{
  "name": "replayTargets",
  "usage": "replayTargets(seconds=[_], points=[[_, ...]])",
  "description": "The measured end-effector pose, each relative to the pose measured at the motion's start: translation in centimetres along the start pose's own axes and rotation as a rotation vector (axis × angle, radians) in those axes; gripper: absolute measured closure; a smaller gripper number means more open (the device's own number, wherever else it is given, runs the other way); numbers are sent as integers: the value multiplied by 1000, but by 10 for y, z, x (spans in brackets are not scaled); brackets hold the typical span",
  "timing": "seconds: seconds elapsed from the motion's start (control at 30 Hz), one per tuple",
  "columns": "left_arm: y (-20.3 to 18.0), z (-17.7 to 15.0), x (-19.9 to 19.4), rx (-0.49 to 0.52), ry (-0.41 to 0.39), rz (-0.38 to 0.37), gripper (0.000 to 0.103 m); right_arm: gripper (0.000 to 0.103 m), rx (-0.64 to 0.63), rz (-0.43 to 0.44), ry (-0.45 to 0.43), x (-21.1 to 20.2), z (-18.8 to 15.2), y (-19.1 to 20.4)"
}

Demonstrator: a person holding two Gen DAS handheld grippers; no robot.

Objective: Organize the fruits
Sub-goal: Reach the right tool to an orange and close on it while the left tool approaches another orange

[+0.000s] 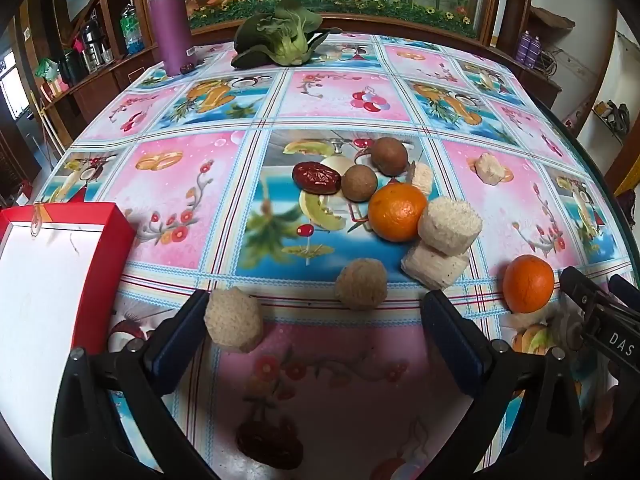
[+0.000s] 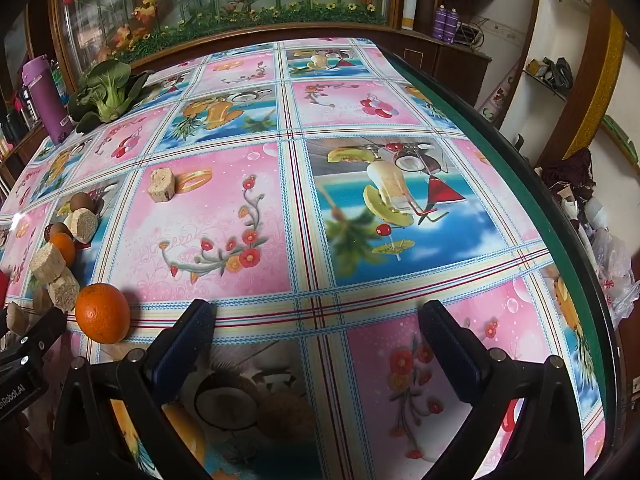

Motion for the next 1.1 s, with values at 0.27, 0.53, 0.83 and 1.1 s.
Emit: replayTargets(seconds=[0.27,0.53,0.83,1.1], points=[[6,-2,-41,42,-119,73,0,1,-44,80,-61,-18,-1,12],[25,-5,-99,37,-197,74,0,1,-111,159,-214,-72,-9,31],[52,-20,-119,7,-188,54,0,1,-222,183,-294,-118,-16,57],[83,-18,-106,18,-133,42,0,14,-289,242,-249,-104,-6,67]])
Point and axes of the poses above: each gripper's, at about its wrist camera, not at the fingertips, and x roughly the way its jaws point, y to its left, z to its top, the point moved 3 cm from there along x, roughly the way its jaws point, and after that the axes turned 12 degrees about -x, right-handed, at the moved point
